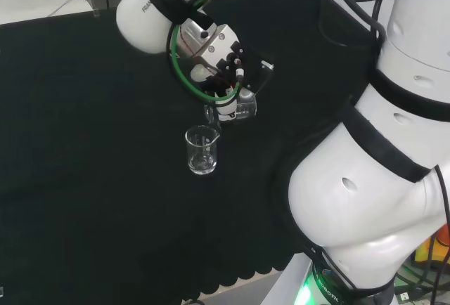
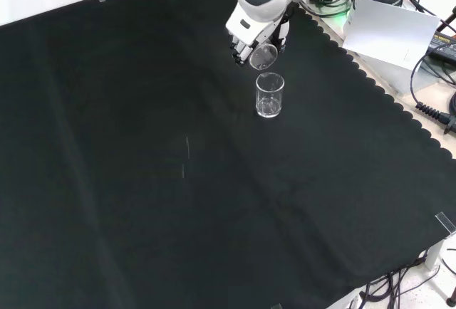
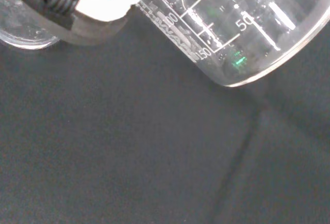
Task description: Pour the water from the handheld beaker into the one on the table.
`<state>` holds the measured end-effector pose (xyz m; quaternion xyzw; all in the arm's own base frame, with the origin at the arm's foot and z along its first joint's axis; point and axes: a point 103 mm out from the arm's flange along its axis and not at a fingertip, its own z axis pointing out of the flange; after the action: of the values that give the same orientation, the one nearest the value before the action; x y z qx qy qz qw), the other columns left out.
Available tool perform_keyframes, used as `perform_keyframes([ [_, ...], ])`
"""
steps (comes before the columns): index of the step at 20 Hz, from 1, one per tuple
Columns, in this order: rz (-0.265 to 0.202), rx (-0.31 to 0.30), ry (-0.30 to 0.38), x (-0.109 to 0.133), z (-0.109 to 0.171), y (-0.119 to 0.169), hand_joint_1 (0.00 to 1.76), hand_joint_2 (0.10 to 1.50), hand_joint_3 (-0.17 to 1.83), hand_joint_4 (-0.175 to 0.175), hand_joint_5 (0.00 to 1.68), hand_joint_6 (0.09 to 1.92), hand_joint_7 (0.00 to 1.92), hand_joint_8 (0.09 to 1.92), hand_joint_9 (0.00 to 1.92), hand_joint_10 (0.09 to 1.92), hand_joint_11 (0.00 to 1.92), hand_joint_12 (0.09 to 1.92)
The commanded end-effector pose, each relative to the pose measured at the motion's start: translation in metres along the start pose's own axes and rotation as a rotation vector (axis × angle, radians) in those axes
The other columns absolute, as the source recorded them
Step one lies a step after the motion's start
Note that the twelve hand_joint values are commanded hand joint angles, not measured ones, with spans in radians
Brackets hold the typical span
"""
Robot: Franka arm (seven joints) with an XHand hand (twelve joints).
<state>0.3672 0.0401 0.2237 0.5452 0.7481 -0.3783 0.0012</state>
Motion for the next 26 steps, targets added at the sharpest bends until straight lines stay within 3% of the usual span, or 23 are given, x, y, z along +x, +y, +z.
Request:
perform_keyframes([
  [1,-0.111,-0.132,0.244,-0.007,0.013,0.003,1.32,1.01,-0.17,-0.093,1.49,0.09,1.63,0.09,1.56,0.64,1.35,0.94],
  [8,-0.168,-0.214,0.354,-0.016,0.02,0.007,1.32,1.01,-0.17,-0.09,1.49,0.09,1.63,0.09,1.55,0.64,1.34,0.93],
  [17,-0.216,-0.309,0.574,-0.03,0.033,0.02,1.32,1.01,-0.17,-0.081,1.49,0.09,1.63,0.09,1.54,0.64,1.33,0.92],
  [20,-0.206,-0.364,0.619,-0.037,0.034,0.025,1.41,1.0,-0.17,-0.159,1.46,0.09,1.5,0.18,1.62,0.13,1.31,0.92],
  [26,-0.191,-0.434,0.683,-0.045,0.033,0.036,1.43,1.0,-0.17,-0.175,1.46,0.09,1.46,0.26,1.65,0.09,1.3,0.91],
])
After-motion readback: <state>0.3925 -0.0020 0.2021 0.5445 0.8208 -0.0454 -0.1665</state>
